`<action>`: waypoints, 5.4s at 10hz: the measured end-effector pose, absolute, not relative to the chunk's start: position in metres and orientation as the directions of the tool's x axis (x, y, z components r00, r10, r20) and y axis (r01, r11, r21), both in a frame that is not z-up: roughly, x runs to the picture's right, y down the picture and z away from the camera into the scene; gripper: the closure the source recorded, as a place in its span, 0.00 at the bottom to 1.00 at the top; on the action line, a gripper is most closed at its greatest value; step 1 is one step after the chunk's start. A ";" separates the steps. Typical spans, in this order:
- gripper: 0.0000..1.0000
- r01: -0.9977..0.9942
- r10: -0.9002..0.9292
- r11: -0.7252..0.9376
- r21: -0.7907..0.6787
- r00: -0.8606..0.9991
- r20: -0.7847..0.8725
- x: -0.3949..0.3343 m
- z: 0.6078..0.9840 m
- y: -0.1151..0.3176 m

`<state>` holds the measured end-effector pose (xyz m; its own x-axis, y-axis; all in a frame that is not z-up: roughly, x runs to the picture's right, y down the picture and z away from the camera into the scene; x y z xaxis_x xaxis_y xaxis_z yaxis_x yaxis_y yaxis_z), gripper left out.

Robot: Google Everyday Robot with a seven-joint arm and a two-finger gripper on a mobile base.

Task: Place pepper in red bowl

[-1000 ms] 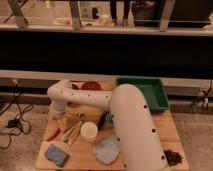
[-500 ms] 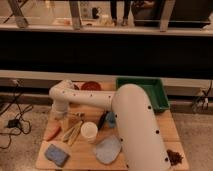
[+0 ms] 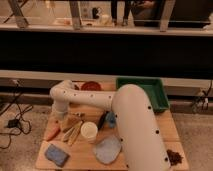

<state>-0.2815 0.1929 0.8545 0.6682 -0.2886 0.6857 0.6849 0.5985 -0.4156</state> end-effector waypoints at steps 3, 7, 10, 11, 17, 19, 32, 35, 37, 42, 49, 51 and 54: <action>0.52 0.686 -0.291 0.597 -0.415 0.668 0.685 -0.281 0.854 0.192; 0.79 0.692 -0.295 0.590 -0.415 0.664 0.688 -0.282 0.855 0.192; 0.93 0.696 -0.300 0.589 -0.412 0.661 0.688 -0.281 0.855 0.192; 0.99 0.706 -0.303 0.585 -0.399 0.647 0.700 -0.285 0.852 0.193; 1.00 0.710 -0.292 0.610 -0.352 0.614 0.734 -0.286 0.832 0.189; 1.00 0.697 -0.277 0.631 -0.341 0.613 0.740 -0.278 0.827 0.184; 1.00 0.651 -0.268 0.713 -0.260 0.595 0.758 -0.271 0.786 0.111; 1.00 0.653 -0.268 0.712 -0.259 0.594 0.759 -0.271 0.786 0.112; 1.00 0.652 -0.268 0.713 -0.259 0.594 0.758 -0.271 0.785 0.111; 1.00 0.653 -0.267 0.712 -0.260 0.594 0.759 -0.272 0.786 0.112; 1.00 0.596 -0.290 0.774 -0.214 0.634 0.717 -0.267 0.801 0.040; 1.00 0.560 -0.289 0.803 -0.204 0.665 0.689 -0.256 0.809 0.001; 1.00 0.496 -0.250 0.839 -0.227 0.719 0.648 -0.216 0.816 -0.019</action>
<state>-0.2155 -0.0186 0.8158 0.7194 -0.2501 0.6480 0.4955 0.8385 -0.2265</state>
